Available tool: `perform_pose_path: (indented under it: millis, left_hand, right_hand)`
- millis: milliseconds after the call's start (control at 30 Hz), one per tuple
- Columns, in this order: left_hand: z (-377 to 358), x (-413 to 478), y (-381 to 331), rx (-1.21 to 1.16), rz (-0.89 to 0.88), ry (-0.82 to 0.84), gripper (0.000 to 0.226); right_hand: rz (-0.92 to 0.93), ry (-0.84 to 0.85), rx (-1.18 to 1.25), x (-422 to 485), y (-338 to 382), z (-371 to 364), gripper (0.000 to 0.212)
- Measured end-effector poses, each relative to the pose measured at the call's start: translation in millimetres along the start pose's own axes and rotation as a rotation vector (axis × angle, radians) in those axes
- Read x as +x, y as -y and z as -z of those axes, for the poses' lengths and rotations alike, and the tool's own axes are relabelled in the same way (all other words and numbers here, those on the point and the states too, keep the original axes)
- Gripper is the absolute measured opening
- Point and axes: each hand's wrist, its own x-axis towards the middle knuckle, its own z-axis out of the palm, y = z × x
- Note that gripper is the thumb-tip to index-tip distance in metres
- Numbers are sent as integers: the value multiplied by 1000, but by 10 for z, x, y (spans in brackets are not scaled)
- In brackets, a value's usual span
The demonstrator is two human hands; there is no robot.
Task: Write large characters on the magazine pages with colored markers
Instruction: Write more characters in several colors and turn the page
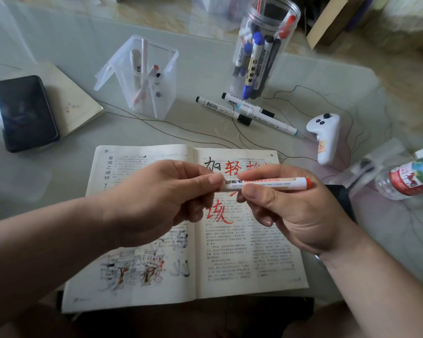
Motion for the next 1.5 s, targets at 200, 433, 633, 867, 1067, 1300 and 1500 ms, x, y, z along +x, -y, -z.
perform_pose_path:
  millis: [200, 433, 633, 867, 1067, 1300, 1500]
  left_hand:
    - [-16, 8, 50, -152, 60, 32, 19]
    - [-17, 63, 23, -59, 50, -267, 34]
    - [-115, 36, 146, 13, -32, -409, 49]
    - [-223, -28, 207, -8, -69, -399, 44]
    - [-174, 133, -13, 329, -145, -427, 38]
    - [-149, 117, -407, 840, -393, -557, 20]
    - [-122, -26, -636, 798, -510, -690, 26]
  right_hand:
    - [-16, 44, -17, 0, -46, 62, 43]
    - [212, -113, -576, -76, -32, -14, 13]
    - [178, -111, -581, -167, -155, -194, 4]
    - [-125, -132, -100, -132, -111, -191, 12]
    - [28, -245, 114, -80, 54, -113, 11]
    - [296, -340, -89, -58, 270, -170, 11]
    - [564, -506, -426, 304, 860, -247, 5]
